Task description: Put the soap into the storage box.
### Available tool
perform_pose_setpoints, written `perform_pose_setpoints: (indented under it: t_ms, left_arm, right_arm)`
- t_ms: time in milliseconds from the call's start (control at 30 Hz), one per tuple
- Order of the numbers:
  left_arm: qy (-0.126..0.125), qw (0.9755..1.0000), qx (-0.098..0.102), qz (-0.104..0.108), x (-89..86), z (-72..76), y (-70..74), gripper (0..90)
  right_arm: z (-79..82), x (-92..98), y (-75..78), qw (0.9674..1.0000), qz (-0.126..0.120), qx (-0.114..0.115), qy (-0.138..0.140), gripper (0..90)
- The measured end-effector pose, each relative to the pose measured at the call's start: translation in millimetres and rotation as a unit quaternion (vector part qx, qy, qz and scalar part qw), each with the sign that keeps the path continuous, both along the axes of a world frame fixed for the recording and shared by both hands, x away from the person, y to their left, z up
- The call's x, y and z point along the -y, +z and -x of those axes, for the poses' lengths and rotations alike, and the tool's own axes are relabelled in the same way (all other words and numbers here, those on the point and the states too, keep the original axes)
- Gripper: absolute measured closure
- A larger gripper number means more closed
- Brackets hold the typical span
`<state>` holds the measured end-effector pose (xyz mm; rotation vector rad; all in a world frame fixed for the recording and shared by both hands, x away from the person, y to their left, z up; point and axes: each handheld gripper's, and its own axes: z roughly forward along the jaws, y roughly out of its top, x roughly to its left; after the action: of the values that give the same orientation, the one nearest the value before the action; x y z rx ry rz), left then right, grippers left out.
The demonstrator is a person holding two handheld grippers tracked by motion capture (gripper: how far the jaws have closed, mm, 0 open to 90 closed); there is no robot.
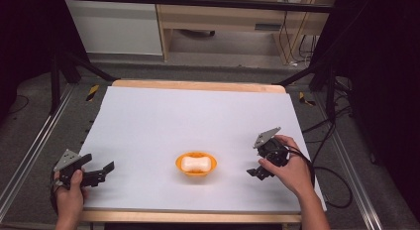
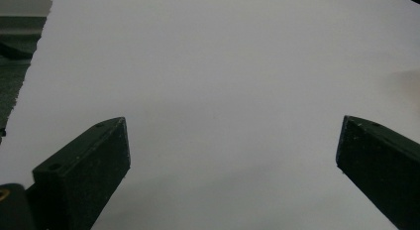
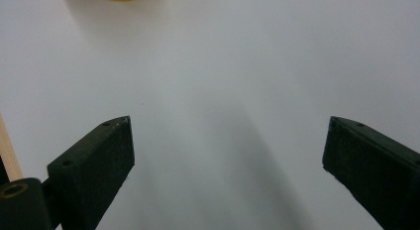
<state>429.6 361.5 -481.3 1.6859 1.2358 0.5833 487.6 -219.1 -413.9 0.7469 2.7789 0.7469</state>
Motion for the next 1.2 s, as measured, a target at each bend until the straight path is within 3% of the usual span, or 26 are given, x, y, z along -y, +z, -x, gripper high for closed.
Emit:
perform_pose_setpoints:
  t_ms: [233, 767, 1200]
  left_arm:
    - [0.001, 1.0000, 0.002, 0.000, 0.3, 0.8, 0.1, 0.0]
    - [0.000, 1.0000, 0.001, -0.002, 0.7, 0.4, -0.1, 0.0]
    - [0.000, 1.0000, 0.002, -0.004, 0.8, 0.5, 0.0, 0.0]
  right_arm:
    - [8.1, 18.1, -0.7, 0.9995, -0.026, 0.010, -0.018, 6.3]
    - [19.8, 57.0, -23.0, 0.9961, -0.065, 0.008, -0.059, 6.3]
    - [33.4, 93.6, -35.6, 0.9886, -0.115, 0.012, -0.097, 7.2]
